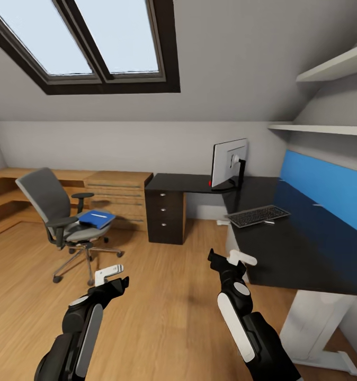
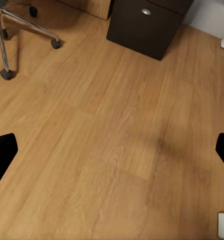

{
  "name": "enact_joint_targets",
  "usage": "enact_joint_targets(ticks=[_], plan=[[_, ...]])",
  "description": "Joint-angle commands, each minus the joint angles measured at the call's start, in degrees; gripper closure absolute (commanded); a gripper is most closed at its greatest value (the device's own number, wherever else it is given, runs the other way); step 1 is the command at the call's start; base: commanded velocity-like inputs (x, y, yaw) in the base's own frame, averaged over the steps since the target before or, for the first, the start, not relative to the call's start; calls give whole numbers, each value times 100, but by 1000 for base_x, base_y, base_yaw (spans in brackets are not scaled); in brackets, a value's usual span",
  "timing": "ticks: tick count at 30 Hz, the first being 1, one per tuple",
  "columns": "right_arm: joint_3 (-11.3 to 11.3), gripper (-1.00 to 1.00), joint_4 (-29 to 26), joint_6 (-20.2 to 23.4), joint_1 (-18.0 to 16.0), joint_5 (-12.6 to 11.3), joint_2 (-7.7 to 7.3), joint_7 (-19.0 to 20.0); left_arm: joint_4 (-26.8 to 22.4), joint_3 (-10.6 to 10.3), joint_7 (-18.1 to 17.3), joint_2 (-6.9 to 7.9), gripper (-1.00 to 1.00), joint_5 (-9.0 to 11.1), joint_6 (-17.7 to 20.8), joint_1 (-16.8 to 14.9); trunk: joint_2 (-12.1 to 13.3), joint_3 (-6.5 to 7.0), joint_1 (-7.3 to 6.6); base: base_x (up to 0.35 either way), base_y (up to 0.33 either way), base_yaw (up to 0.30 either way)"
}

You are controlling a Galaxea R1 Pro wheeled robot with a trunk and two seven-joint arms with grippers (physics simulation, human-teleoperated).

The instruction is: In the bedroom, organize the workspace by keeping the computer under the desk, ensuring the monitor is on the desk, placing the keyboard on the desk next to the monitor, placing the mouse on the desk next to the keyboard, moving the folder from the swivel chair onto the desk next to the mouse, stacking the notebook on top of the folder with the pen on top of the notebook, and positioning the swivel chair next to the desk.

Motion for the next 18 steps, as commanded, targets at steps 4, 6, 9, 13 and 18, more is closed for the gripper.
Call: enact_joint_targets(ticks=[4, 6, 9, 13, 18], plan=[[9, -100, -7, 16, -5, -28, -2, -45, -4, -5, 45, -4, -100, 59, 23, -4, -3, 29, 0, 0, -281, -89], [9, -100, -7, 14, -5, -28, -2, -46, -4, -18, 52, -4, -100, 58, 20, -4, -3, 47, 0, 0, -297, -91], [9, -100, -7, 13, -5, -28, -2, -47, -3, -28, 64, -4, -100, 58, 18, -4, -3, 72, 0, 0, -306, -83], [9, -100, -7, 12, -5, -28, -2, -48, -3, -33, 66, -4, -100, 55, 18, -4, -3, 89, 0, 0, -307, -37], [9, -100, -7, 12, -5, -28, -2, -48, -3, -35, 67, -4, -100, 50, 18, -4, -3, 95, 0, 0, -308, -12]])
